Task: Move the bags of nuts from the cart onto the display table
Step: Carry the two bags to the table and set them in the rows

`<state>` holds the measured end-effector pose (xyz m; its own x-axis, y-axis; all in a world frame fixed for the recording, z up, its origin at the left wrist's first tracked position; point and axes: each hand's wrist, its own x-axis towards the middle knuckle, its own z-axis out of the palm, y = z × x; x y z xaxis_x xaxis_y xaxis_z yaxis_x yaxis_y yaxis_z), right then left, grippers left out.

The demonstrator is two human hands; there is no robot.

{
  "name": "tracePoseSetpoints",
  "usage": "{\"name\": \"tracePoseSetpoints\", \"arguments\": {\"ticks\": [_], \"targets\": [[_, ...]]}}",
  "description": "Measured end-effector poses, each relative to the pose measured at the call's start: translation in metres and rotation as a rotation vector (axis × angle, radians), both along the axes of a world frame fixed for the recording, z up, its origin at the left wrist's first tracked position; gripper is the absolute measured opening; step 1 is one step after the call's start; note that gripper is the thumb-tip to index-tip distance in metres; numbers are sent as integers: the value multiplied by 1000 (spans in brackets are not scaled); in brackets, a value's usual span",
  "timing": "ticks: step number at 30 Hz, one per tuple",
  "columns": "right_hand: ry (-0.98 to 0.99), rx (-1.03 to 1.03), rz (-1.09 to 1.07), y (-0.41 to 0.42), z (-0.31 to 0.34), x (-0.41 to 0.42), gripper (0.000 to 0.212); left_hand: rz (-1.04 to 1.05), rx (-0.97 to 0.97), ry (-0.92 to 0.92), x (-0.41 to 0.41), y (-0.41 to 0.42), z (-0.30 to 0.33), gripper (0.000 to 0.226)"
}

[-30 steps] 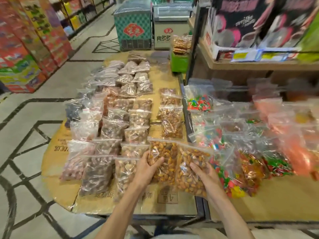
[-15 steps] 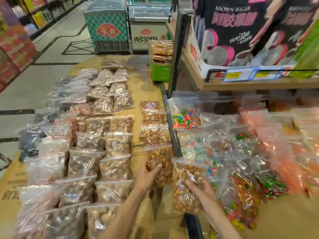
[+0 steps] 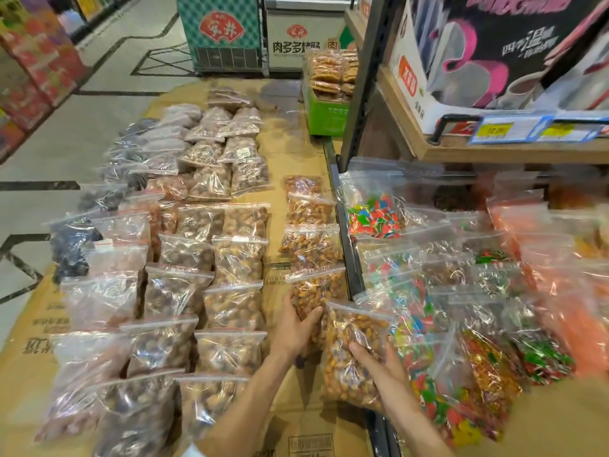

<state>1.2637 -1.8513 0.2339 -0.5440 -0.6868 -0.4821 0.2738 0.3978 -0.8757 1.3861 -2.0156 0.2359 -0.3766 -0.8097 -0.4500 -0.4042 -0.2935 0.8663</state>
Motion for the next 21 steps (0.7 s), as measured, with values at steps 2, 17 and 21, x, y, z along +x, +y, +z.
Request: {"name": "tracePoseSetpoints", "arguments": {"ticks": [2,17,21], "targets": [[0,-22,-5,-1,1,6,123,-17,-16,-22,5,-1,-4,76],[231,52,118,-30,7,45,78,-249,-139,-45,51,28,9,66],[327,144,144,-30,8,47,72,-366,-189,-121,57,48,16,75]]}}
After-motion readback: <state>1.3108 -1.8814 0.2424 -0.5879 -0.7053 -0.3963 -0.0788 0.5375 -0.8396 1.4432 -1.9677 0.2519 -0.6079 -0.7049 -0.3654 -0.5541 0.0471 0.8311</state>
